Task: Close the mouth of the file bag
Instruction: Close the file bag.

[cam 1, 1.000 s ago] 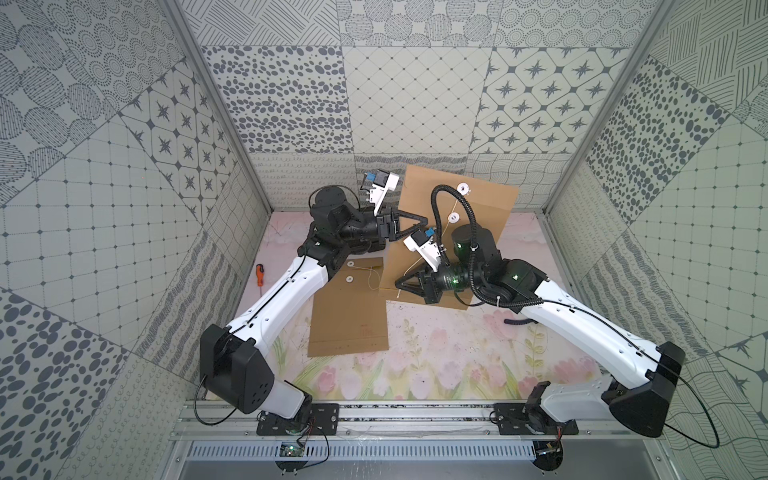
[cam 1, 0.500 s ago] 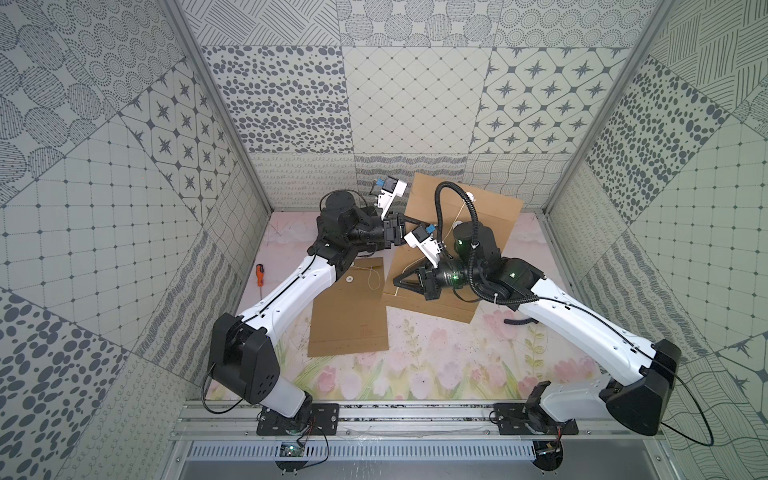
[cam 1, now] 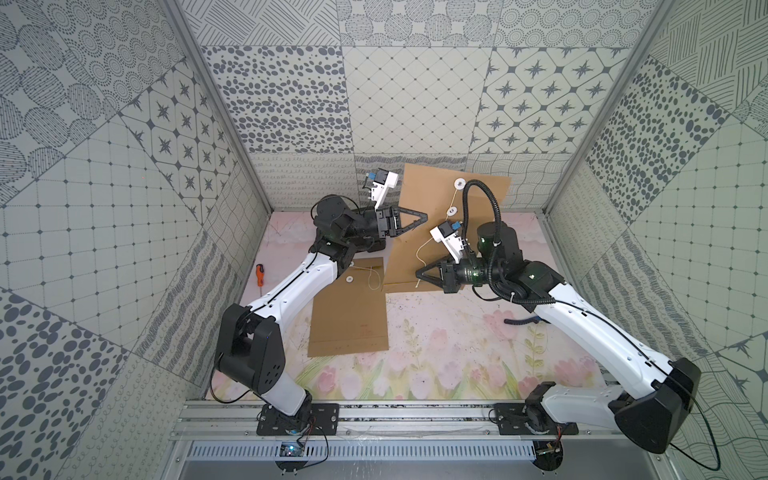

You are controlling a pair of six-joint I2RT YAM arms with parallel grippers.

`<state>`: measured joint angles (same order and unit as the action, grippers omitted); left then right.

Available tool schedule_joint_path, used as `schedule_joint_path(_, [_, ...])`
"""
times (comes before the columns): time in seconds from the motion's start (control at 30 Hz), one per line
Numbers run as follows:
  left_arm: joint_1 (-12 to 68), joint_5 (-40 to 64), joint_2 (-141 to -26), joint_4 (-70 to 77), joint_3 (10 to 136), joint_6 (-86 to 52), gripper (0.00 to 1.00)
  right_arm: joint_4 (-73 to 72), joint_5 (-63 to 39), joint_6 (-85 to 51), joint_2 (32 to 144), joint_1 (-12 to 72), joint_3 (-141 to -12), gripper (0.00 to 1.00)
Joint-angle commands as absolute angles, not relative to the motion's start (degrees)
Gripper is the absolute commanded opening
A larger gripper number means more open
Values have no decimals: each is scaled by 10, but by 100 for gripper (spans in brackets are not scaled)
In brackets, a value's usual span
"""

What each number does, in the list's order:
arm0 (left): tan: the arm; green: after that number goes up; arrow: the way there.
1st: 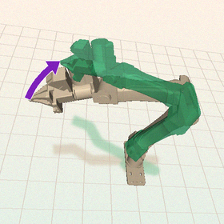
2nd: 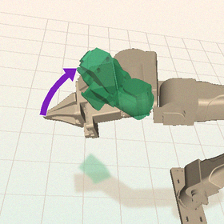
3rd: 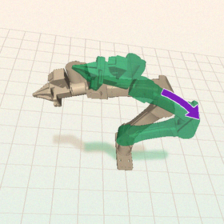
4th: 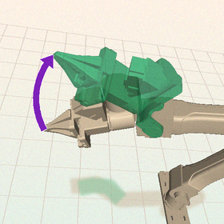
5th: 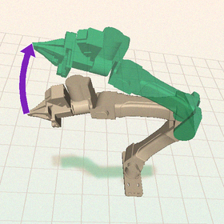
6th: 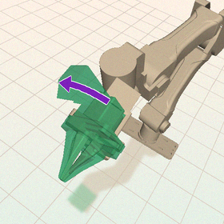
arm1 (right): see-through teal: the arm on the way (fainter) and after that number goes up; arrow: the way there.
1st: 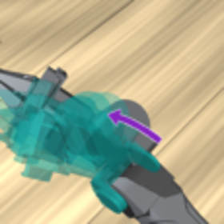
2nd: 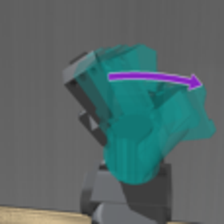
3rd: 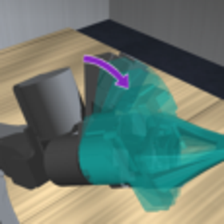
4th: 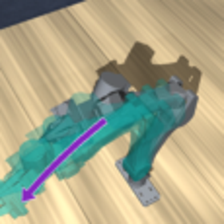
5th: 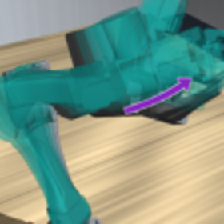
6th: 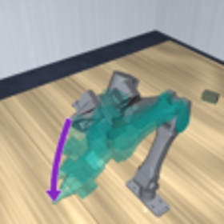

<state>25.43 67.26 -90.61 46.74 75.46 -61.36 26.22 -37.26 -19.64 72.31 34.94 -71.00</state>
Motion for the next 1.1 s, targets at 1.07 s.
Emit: schedule_joint_path(1.07, [235, 465, -830, 363, 740, -528, 0, 221, -253, -216, 642, 355, -680, 0])
